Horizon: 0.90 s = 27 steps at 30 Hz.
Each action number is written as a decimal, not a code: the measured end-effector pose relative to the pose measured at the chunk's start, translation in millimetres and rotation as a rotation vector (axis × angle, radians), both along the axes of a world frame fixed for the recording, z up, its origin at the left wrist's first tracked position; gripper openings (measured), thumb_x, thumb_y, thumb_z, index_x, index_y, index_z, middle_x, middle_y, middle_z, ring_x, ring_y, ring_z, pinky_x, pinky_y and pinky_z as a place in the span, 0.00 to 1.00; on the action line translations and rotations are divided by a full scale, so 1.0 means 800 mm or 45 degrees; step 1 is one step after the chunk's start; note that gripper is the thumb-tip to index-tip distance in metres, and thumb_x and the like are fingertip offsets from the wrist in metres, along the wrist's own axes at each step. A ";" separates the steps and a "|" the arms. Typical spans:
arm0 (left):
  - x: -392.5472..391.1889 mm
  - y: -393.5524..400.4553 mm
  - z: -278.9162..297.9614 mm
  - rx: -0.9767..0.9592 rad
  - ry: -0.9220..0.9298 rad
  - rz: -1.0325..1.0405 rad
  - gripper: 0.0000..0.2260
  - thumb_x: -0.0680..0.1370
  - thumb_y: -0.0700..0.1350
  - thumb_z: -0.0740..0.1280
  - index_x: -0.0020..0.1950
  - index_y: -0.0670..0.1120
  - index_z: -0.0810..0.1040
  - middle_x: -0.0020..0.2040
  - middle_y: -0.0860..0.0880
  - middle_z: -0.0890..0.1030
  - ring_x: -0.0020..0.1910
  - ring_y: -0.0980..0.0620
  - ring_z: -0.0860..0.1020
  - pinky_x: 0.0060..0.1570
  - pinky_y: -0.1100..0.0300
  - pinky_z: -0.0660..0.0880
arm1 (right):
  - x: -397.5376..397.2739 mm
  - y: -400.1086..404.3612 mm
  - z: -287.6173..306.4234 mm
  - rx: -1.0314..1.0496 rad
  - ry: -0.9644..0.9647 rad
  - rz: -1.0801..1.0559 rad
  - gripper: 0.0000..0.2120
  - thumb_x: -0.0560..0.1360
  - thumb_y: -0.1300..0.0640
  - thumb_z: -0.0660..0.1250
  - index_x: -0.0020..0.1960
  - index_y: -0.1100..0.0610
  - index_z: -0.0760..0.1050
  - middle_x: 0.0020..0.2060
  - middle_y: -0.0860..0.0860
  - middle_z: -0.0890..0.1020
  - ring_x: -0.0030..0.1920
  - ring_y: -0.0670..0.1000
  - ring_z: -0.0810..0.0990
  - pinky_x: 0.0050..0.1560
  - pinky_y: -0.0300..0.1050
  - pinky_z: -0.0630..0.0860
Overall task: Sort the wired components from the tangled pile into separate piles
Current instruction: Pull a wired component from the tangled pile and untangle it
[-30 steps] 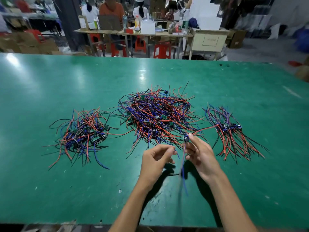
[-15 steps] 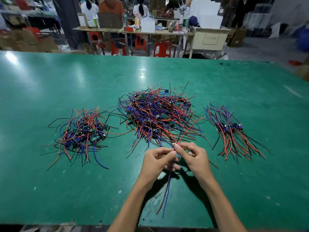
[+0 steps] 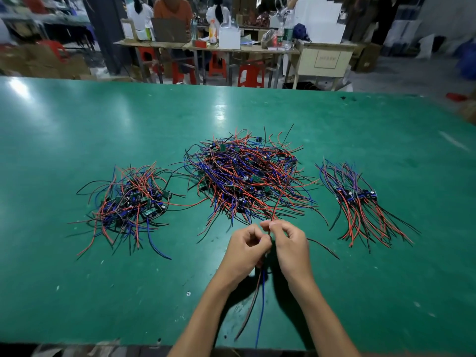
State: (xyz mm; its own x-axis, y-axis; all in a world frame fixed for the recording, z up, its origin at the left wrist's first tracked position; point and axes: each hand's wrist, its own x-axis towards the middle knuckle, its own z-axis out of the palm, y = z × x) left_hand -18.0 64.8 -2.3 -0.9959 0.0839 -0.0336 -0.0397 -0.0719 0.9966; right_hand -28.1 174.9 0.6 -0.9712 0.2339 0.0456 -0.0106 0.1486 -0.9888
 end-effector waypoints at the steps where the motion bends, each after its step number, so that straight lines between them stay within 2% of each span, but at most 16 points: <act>1: 0.001 0.000 0.001 -0.026 -0.003 -0.010 0.09 0.74 0.41 0.67 0.35 0.46 0.71 0.28 0.50 0.75 0.24 0.55 0.70 0.24 0.64 0.69 | -0.004 0.000 0.002 -0.023 -0.018 -0.017 0.12 0.74 0.53 0.64 0.37 0.47 0.85 0.41 0.42 0.87 0.47 0.42 0.84 0.50 0.40 0.76; 5: 0.003 0.000 0.001 -0.091 -0.009 -0.049 0.14 0.79 0.35 0.67 0.36 0.46 0.70 0.32 0.41 0.74 0.24 0.53 0.68 0.24 0.63 0.67 | -0.025 0.012 0.017 -0.048 -0.056 -0.098 0.15 0.76 0.57 0.65 0.36 0.45 0.85 0.40 0.39 0.86 0.42 0.35 0.82 0.49 0.42 0.75; 7: 0.004 0.000 0.002 -0.129 -0.004 -0.061 0.15 0.79 0.34 0.66 0.36 0.46 0.70 0.32 0.41 0.74 0.23 0.53 0.68 0.24 0.63 0.67 | -0.037 0.016 0.029 -0.048 -0.072 -0.154 0.15 0.76 0.56 0.65 0.36 0.43 0.86 0.38 0.38 0.86 0.35 0.37 0.80 0.43 0.43 0.73; 9: 0.005 -0.001 0.004 -0.144 -0.005 -0.083 0.15 0.79 0.33 0.66 0.35 0.46 0.70 0.32 0.41 0.74 0.23 0.53 0.68 0.25 0.63 0.67 | -0.047 0.020 0.040 -0.096 -0.102 -0.204 0.15 0.76 0.54 0.65 0.37 0.42 0.86 0.31 0.38 0.83 0.29 0.42 0.72 0.36 0.42 0.67; 11: 0.004 -0.001 0.005 -0.139 -0.021 -0.096 0.15 0.79 0.34 0.66 0.35 0.47 0.70 0.30 0.45 0.75 0.24 0.54 0.68 0.25 0.63 0.67 | -0.057 0.024 0.048 -0.168 -0.168 -0.219 0.14 0.76 0.55 0.64 0.38 0.47 0.87 0.23 0.39 0.76 0.26 0.44 0.65 0.29 0.40 0.62; 12: 0.003 -0.002 0.005 -0.135 -0.029 -0.098 0.15 0.79 0.34 0.66 0.35 0.47 0.70 0.30 0.47 0.75 0.24 0.54 0.69 0.25 0.63 0.68 | -0.060 0.025 0.050 -0.229 -0.210 -0.214 0.14 0.76 0.55 0.64 0.39 0.49 0.87 0.25 0.41 0.76 0.24 0.45 0.62 0.25 0.38 0.59; 14: 0.003 -0.003 0.005 -0.126 -0.037 -0.099 0.15 0.79 0.34 0.66 0.34 0.47 0.71 0.29 0.49 0.77 0.24 0.54 0.70 0.25 0.64 0.70 | -0.062 0.026 0.054 -0.412 -0.273 -0.186 0.12 0.76 0.55 0.64 0.41 0.54 0.86 0.33 0.47 0.82 0.22 0.46 0.59 0.22 0.36 0.55; 17: 0.004 -0.002 0.003 -0.073 -0.037 -0.083 0.13 0.79 0.35 0.67 0.36 0.46 0.74 0.31 0.46 0.80 0.24 0.52 0.76 0.25 0.63 0.72 | -0.055 0.030 0.054 -0.554 -0.267 -0.101 0.10 0.77 0.54 0.65 0.46 0.54 0.84 0.42 0.50 0.87 0.22 0.45 0.63 0.21 0.36 0.57; 20: 0.003 -0.001 0.000 0.018 -0.058 -0.060 0.08 0.80 0.37 0.69 0.40 0.42 0.77 0.35 0.43 0.82 0.27 0.47 0.80 0.27 0.61 0.75 | -0.040 0.038 0.046 -0.403 -0.184 0.084 0.12 0.80 0.47 0.66 0.50 0.51 0.86 0.45 0.51 0.88 0.23 0.46 0.69 0.21 0.37 0.61; 22: 0.000 -0.001 -0.002 0.049 -0.071 -0.063 0.07 0.80 0.39 0.69 0.43 0.41 0.77 0.36 0.42 0.83 0.27 0.46 0.80 0.27 0.61 0.75 | -0.027 0.041 0.036 -0.229 -0.117 0.193 0.13 0.77 0.42 0.68 0.49 0.49 0.86 0.43 0.49 0.88 0.24 0.45 0.70 0.22 0.36 0.62; 25: -0.002 -0.002 -0.002 0.053 -0.076 -0.089 0.06 0.80 0.40 0.69 0.46 0.39 0.79 0.37 0.42 0.84 0.26 0.47 0.79 0.28 0.61 0.75 | -0.014 0.044 0.014 -0.020 0.030 0.253 0.10 0.79 0.47 0.70 0.47 0.51 0.86 0.37 0.49 0.84 0.25 0.41 0.72 0.25 0.32 0.66; 27: -0.002 -0.003 0.002 0.127 -0.104 -0.136 0.06 0.81 0.42 0.69 0.52 0.39 0.81 0.38 0.41 0.84 0.27 0.48 0.79 0.29 0.61 0.76 | -0.010 0.046 0.005 -0.075 0.064 0.185 0.08 0.81 0.52 0.69 0.46 0.51 0.86 0.34 0.49 0.83 0.24 0.44 0.72 0.23 0.35 0.66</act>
